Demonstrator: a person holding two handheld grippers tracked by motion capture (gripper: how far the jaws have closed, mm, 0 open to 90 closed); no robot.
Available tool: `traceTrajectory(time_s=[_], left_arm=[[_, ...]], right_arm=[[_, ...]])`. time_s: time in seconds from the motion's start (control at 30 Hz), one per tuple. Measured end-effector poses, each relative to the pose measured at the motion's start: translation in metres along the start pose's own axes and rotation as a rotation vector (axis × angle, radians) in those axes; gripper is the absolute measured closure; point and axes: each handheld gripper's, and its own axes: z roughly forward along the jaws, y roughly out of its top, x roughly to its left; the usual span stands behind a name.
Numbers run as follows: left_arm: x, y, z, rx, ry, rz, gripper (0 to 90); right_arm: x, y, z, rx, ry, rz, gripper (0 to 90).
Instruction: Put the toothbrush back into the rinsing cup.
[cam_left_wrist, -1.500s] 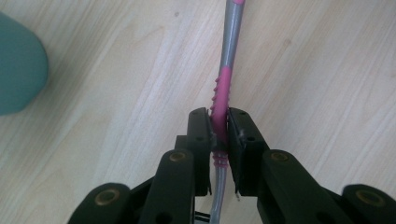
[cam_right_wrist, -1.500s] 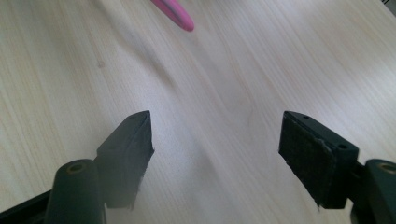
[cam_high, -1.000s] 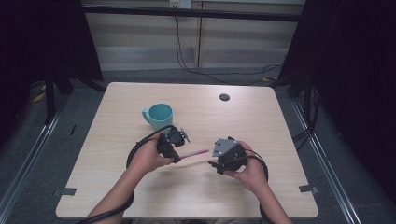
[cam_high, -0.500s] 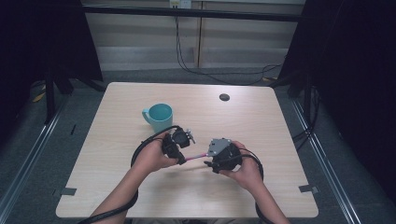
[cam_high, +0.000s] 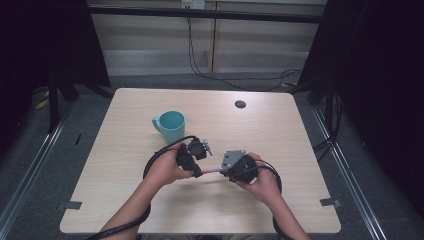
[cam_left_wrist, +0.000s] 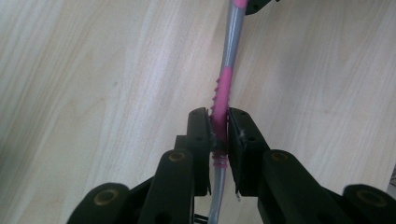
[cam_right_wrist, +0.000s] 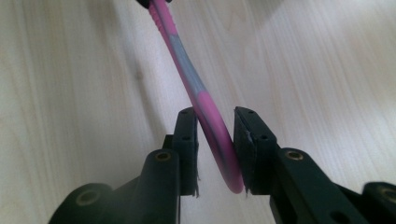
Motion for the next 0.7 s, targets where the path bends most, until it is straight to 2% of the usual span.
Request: traceTrajectory(time_s=[0.1,0.27,0.4,0.5,0.6,0.63,0.7], left_arm=[[0.001,0.001,-0.002,-0.014,0.015,0.011,78.8],[0.005,-0.001,-0.004,-0.037,0.024,-0.003,76.5],[0.007,-0.003,-0.001,-0.091,0.025,-0.012,73.7],[0.01,-0.004,-0.003,-0.145,0.061,-0.023,59.6],[0.013,-0.003,-0.01,-0.176,0.078,-0.066,44.3],[0.013,-0.004,-0.012,-0.183,0.083,-0.054,43.3],[0.012,-0.005,-0.015,-0.197,0.099,-0.076,40.2]], right_arm=[[0.001,-0.001,0.0,0.015,0.007,-0.018,75.8],[0.005,0.0,0.002,0.037,0.036,-0.058,81.3],[0.005,0.0,0.002,0.03,0.035,-0.063,81.5],[0.004,-0.001,0.0,0.037,0.033,-0.078,81.6],[0.003,-0.003,-0.001,0.039,0.029,-0.059,81.6],[0.002,-0.004,-0.001,0.043,0.031,-0.046,81.6],[-0.001,-0.008,-0.001,0.044,0.023,-0.022,81.6]])
